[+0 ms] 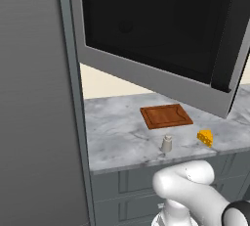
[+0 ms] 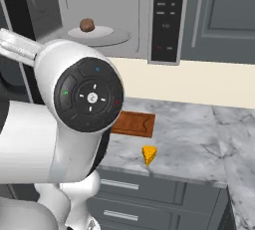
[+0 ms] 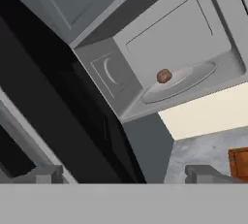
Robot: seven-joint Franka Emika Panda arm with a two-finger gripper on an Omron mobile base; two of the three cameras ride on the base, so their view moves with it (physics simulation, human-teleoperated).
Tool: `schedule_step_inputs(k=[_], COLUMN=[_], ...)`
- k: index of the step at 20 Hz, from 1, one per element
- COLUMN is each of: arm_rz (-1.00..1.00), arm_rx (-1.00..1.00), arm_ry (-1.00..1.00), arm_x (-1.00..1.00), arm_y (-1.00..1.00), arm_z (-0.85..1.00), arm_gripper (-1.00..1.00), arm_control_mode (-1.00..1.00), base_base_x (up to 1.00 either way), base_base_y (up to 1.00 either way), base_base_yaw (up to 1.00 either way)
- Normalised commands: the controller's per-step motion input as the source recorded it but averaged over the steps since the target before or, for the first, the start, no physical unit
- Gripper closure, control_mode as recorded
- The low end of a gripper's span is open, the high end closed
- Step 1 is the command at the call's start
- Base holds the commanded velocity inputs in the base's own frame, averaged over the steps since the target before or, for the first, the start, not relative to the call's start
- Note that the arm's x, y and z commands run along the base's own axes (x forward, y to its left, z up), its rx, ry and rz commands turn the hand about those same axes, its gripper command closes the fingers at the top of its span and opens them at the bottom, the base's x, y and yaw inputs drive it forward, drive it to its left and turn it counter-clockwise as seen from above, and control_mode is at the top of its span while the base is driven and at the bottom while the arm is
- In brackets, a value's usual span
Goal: Retrieve the reheated potato from the microwave, then place the potato, cheese, and condiment on the cutting board.
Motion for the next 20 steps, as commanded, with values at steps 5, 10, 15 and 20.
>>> schedule_step_inputs(k=[5,10,15,20], arm_rz=[0.0,0.0,0.0,0.0], arm_rx=[0.29,0.23,0.21,0.21], arm_ry=[0.0,0.0,0.05,0.15], arm_x=[0.71,0.94,0.79,0.81], arm_y=[0.01,0.01,0.1,0.13], arm_z=[-0.28,-0.12,-0.04,-0.01], arm_gripper=[-1.0,-1.0,-1.0,-1.0], arm_control_mode=[-1.0,-1.0,-1.0,-1.0], base_base_x=[0.0,0.0,0.0,0.0], base_base_y=[0.0,0.0,0.0,0.0], base_base_yaw=[0.0,0.0,0.0,0.0])
